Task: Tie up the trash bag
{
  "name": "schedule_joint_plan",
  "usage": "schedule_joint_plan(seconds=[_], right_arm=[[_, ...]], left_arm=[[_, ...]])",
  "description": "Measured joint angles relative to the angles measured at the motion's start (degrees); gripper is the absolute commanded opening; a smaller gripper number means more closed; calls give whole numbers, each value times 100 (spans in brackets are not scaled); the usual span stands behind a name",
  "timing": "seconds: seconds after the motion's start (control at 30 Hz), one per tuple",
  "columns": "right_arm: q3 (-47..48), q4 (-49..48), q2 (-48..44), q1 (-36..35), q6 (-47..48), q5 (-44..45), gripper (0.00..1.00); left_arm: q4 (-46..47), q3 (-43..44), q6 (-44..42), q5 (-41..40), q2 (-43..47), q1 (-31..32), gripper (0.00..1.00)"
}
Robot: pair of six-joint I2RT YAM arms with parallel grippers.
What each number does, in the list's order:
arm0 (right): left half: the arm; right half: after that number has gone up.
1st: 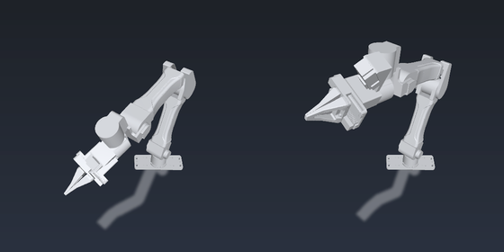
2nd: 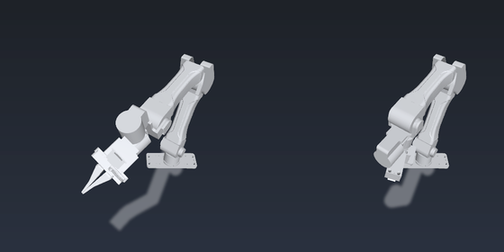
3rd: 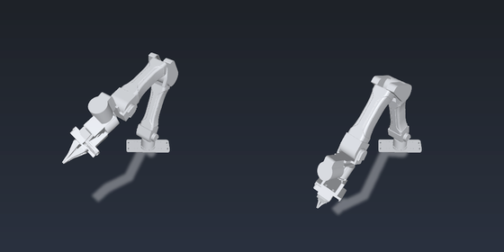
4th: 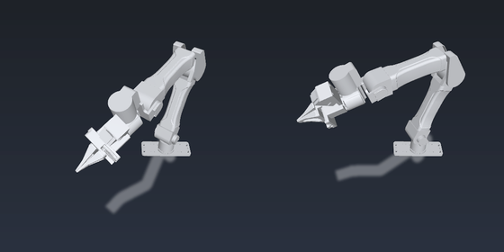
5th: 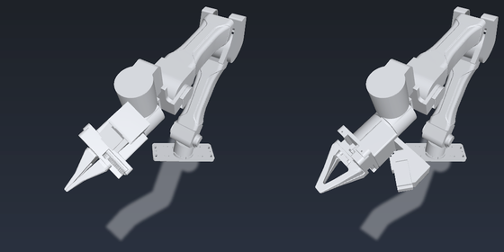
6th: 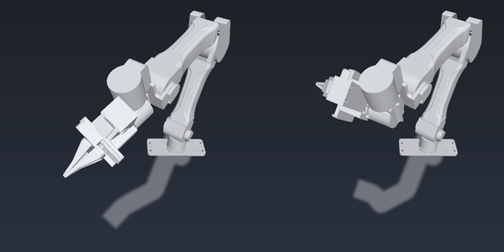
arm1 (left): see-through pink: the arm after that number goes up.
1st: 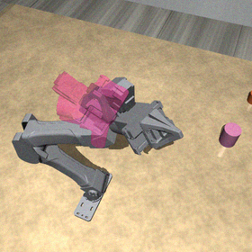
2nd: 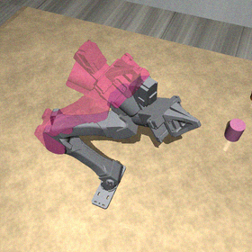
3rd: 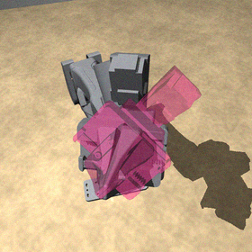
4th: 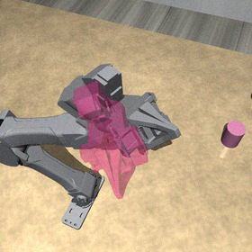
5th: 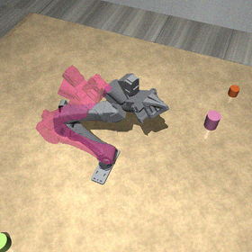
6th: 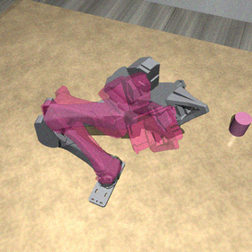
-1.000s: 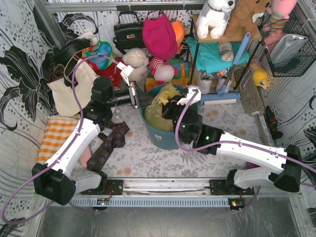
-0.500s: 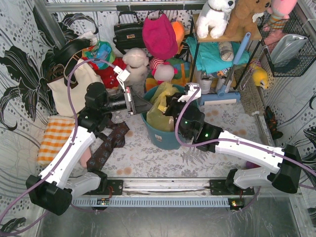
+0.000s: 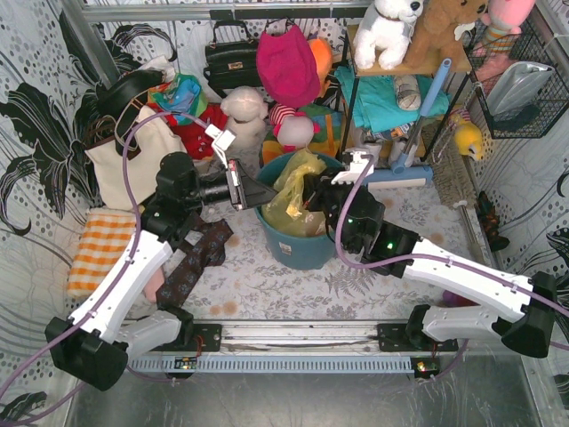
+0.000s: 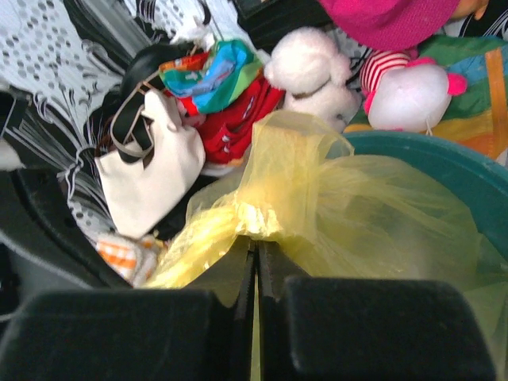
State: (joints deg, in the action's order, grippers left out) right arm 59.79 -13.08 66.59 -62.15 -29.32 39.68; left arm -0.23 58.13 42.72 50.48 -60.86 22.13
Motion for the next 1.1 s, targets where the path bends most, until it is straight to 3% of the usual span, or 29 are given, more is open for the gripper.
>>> schedule_joint_plan(seconds=[0.4, 1.1], right_arm=[[-48, 398, -33, 4, -181, -1016, 0], [-1473, -3926, 682, 4, 911, -997, 0]], left_arm=[[-15, 52, -55, -96, -317, 0, 0], [-376, 55, -162, 39, -247, 197, 0]])
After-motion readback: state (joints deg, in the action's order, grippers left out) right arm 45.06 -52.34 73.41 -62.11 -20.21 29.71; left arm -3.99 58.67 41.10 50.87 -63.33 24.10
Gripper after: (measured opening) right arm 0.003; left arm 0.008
